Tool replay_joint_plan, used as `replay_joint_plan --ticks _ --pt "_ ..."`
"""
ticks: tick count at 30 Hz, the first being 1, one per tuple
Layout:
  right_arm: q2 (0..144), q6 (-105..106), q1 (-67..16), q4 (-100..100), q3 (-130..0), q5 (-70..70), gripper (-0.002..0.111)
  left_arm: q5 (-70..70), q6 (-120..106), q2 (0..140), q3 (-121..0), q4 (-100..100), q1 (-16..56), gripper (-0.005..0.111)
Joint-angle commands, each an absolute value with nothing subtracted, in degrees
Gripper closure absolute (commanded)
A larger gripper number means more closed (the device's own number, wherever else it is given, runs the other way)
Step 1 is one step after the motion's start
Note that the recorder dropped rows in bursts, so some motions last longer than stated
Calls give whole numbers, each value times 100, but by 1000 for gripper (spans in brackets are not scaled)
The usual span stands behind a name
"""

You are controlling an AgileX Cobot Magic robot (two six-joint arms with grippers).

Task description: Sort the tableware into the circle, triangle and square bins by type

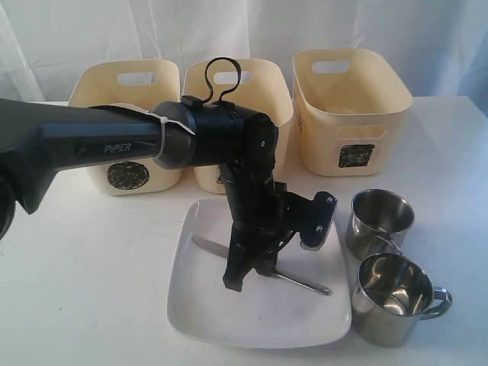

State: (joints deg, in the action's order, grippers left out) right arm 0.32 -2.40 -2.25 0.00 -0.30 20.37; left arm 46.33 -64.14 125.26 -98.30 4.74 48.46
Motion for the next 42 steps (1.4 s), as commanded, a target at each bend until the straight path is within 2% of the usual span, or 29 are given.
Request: replay_joint_plan --ticks 1,42 --pt "0 -218 -231 0 0 1957 108 5231 -6137 12727 -9672 206 4861 106" --pt "0 -218 -231 0 0 1957 108 5013 -5863 12329 -9931 -54 4861 106"
